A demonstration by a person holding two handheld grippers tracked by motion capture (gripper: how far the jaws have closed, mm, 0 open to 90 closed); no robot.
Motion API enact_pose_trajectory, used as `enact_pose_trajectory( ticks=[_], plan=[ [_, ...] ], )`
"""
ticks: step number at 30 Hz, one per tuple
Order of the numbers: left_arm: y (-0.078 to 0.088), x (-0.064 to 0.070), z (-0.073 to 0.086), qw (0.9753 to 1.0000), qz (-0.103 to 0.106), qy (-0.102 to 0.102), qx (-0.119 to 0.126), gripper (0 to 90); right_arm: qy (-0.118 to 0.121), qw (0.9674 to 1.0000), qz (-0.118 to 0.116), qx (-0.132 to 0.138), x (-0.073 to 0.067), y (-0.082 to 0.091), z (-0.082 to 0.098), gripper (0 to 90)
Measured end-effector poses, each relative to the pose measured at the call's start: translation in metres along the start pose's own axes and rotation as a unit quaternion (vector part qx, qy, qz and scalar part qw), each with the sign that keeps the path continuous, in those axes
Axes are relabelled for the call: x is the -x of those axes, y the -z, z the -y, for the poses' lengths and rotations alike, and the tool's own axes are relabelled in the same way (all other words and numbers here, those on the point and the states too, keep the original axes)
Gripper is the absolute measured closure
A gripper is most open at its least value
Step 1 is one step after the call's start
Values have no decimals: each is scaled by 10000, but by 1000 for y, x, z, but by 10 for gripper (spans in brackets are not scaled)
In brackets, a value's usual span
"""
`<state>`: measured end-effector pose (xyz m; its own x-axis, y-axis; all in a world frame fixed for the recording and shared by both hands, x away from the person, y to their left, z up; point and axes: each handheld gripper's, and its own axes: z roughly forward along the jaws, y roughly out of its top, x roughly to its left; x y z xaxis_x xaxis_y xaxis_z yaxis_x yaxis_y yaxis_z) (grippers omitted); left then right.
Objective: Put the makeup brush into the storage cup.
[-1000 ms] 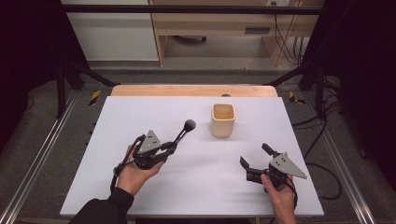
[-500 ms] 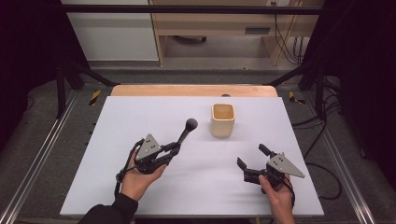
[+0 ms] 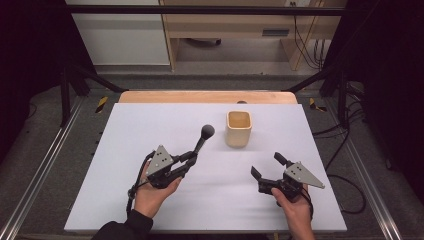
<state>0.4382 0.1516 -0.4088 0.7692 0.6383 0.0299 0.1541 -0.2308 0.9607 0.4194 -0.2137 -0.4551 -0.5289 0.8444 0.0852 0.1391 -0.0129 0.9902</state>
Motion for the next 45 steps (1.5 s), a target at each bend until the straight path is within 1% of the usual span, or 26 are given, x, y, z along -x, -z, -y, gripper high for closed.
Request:
enact_pose_trajectory(
  ticks=[3,5,6,7,8,9,11,12,13,15,18,21,22,24,25,27,28,30,31,35,37,40,41,43,44,45],
  plan=[
    [-1,2,-1,9999,21,-29,101,745,8,9999,-148,3,-9,-6,-9,29],
    [-2,3,-2,9998,36,-13,193,744,-22,9998,-213,20,-14,-12,-15,29],
    [-2,4,-2,9997,41,-15,234,744,-102,9996,-249,-24,-18,-14,-18,27],
    [-2,4,-2,9997,41,-15,234,744,-78,9995,-290,-20,-21,-17,-21,27],
    [-5,5,-2,9995,73,37,301,744,-52,9994,-352,-11,-24,-21,-25,26],
    [-5,5,-2,9994,75,33,324,744,-95,9992,-391,-50,-27,-22,-28,25],
    [-7,6,-2,9993,90,50,360,744,-162,9984,-543,6,-34,-27,-37,27],
    [-7,6,-2,9993,90,50,360,744,-162,9984,-543,6,-34,-27,-37,27],
    [-8,7,-2,9992,112,51,373,744,-198,9980,-599,-10,-36,-28,-40,27],
    [-9,8,-4,9991,106,51,413,744,-184,9974,-696,18,-43,-34,-49,30],
    [-9,8,-5,9990,94,41,434,744,-58,9972,-751,-5,-49,-40,-55,27],
    [-10,8,-5,9990,80,55,434,744,-119,9966,-810,34,-56,-44,-60,22],
    [-10,8,-5,9990,80,55,434,744,-131,9965,-819,87,-58,-45,-62,20],
    [-10,9,-6,9991,77,23,415,744,-78,9965,-831,91,-61,-48,-65,21],
    [-10,10,-6,9991,76,18,422,744,-84,9966,-813,107,-62,-49,-66,24],
    [-10,11,-7,9990,72,5,441,744,-80,9962,-857,126,-64,-51,-68,24],
    [-10,12,-8,9990,78,-11,435,744,-143,9961,-854,149,-66,-52,-69,26],
    [-10,12,-8,9990,78,-23,436,744,-154,9960,-865,171,-68,-53,-70,30],
    [-10,13,-9,9990,77,-31,445,744,-112,9959,-871,195,-68,-53,-70,32],
    [-13,15,-9,9990,88,-25,442,744,-218,9954,-900,255,-72,-55,-71,54],
    [-15,16,-9,9991,98,-72,398,744,-248,9952,-898,304,-73,-56,-72,68],
    [-18,18,-8,9991,104,-60,408,744,-272,9949,-917,333,-74,-57,-71,77],
    [-19,18,-8,9991,102,-70,406,744,-219,9948,-934,354,-73,-58,-71,77],
    [-19,19,-8,9991,113,-65,405,744,-250,9946,-941,357,-74,-58,-70,81],
    [-20,19,-7,9991,111,-71,397,744,-345,9942,-955,353,-76,-59,-70,86],
    [-21,20,-8,9991,108,-78,395,744,-365,9940,-968,341,-76,-60,-69,95]
  ],
)
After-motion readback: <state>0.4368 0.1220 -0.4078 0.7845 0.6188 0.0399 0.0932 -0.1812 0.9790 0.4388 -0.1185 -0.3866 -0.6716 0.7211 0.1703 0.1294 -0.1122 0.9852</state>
